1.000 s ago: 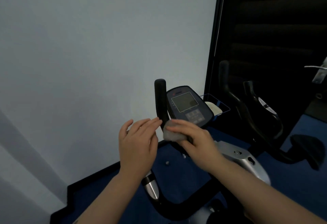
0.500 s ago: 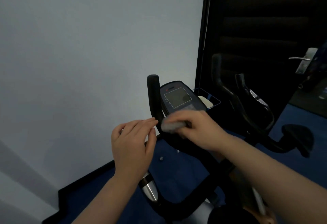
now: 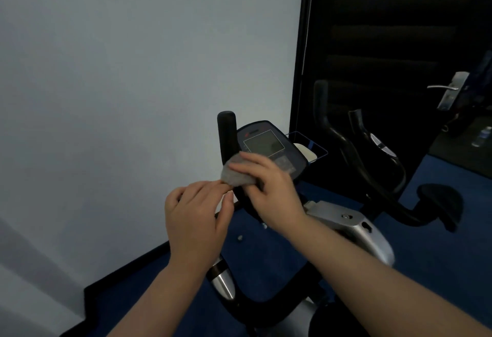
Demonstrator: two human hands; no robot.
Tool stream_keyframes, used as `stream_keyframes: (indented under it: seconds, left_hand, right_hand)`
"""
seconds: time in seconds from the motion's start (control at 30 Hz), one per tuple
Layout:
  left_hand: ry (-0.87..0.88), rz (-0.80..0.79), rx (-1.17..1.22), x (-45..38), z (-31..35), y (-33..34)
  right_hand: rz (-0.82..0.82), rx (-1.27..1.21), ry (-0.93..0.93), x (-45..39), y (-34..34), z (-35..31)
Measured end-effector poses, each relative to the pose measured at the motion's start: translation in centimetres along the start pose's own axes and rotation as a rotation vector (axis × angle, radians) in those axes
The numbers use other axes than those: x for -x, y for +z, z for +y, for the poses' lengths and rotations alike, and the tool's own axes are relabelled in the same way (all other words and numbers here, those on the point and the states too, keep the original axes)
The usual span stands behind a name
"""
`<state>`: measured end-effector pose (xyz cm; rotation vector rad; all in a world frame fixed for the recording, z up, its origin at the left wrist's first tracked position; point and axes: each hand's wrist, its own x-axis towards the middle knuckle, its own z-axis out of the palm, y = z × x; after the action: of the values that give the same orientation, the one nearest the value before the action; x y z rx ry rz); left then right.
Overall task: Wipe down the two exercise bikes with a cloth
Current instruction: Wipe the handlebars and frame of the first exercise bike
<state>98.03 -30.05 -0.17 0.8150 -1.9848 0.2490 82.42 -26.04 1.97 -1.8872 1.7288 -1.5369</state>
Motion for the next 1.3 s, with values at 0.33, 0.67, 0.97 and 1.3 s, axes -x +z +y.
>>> stream_keyframes:
  seconds: [0.33, 0.67, 0.97, 1.3]
  left_hand:
    - [-0.083, -0.080, -0.013, -0.1, 0.8, -0.5]
    - [-0.351, -0.171, 0.284, 5.2, 5.6, -1.8]
    - [-0.252, -0.340, 0.270, 3.6, 6.0, -1.8]
    - [-0.171, -0.458, 0.217, 4.0, 6.5, -1.1]
  right_hand:
    - [-0.323, 0.110, -0.075, 2.0, -4.8, 0.7]
    - [-0.404, 0.132, -0.081, 5.9, -8.8, 1.8]
    - [-0.199, 0.145, -0.085, 6.2, -5.4, 2.5]
    - [-0.271, 0.155, -0.016, 6.7, -6.0, 1.5]
